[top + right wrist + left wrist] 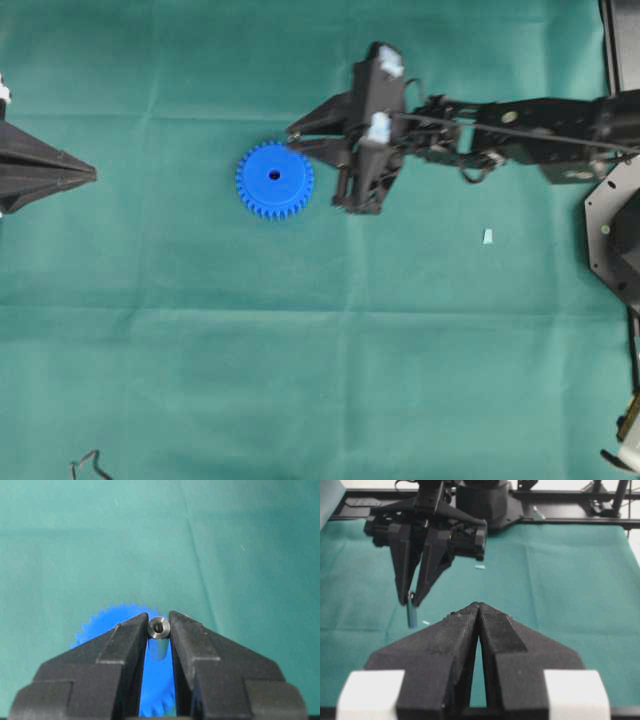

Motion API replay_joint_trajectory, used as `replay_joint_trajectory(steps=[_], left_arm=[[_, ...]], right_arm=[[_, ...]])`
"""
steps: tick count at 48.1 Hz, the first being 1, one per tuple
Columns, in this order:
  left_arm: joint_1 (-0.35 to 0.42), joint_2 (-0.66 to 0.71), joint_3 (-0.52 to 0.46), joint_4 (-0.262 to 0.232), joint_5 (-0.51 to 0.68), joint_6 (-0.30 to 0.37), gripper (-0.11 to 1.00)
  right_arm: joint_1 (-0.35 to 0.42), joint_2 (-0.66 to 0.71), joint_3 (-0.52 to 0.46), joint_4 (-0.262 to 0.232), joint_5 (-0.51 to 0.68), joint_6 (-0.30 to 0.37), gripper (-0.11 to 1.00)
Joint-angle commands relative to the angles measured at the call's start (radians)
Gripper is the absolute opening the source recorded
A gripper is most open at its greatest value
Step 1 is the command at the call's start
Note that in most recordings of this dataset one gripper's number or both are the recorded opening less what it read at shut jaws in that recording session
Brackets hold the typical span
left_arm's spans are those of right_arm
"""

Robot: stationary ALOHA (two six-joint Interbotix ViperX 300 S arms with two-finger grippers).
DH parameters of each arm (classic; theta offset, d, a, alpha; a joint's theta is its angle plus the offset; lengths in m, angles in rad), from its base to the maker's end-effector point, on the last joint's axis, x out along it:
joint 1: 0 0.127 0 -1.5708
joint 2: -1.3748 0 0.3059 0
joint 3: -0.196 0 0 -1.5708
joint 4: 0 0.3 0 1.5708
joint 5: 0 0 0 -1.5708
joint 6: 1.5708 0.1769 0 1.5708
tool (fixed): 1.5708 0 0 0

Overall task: Insert the shaft into the center hole of the gear.
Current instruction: 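Carry the held shaft left over the blue gear's center hole, then align and lower the shaft into the gear's center hole with the right gripper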

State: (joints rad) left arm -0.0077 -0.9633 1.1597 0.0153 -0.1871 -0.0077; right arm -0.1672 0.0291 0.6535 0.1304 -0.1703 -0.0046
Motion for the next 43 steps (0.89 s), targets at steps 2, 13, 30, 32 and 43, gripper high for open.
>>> replay_joint_trajectory(steps=[2,13,30,32,43], left_arm=[[0.002,0.003,-0.025,0.002,-0.005,0.0,0.0],[0.0,0.003,-0.025,0.002,-0.005,0.002,0.0],[0.0,0.005,-0.025,0.003,-0.002,0.0,0.0],[0.002,0.005,-0.025,0.002,-0.002,0.0,0.0],[0.002,0.005,-0.025,0.002,-0.002,0.0,0.0]], right_arm=[[0.006,0.011,-0.061,-0.011,0.02,-0.002,0.18],[0.006,0.015,-0.06,-0.009,0.028,0.003,0.17],[0.015,0.038,-0.061,-0.006,0.009,0.005,0.18],[0.017,0.048,-0.061,-0.006,0.003,0.008,0.17],[0.031,0.106,-0.066,0.006,-0.038,0.009,0.18]])
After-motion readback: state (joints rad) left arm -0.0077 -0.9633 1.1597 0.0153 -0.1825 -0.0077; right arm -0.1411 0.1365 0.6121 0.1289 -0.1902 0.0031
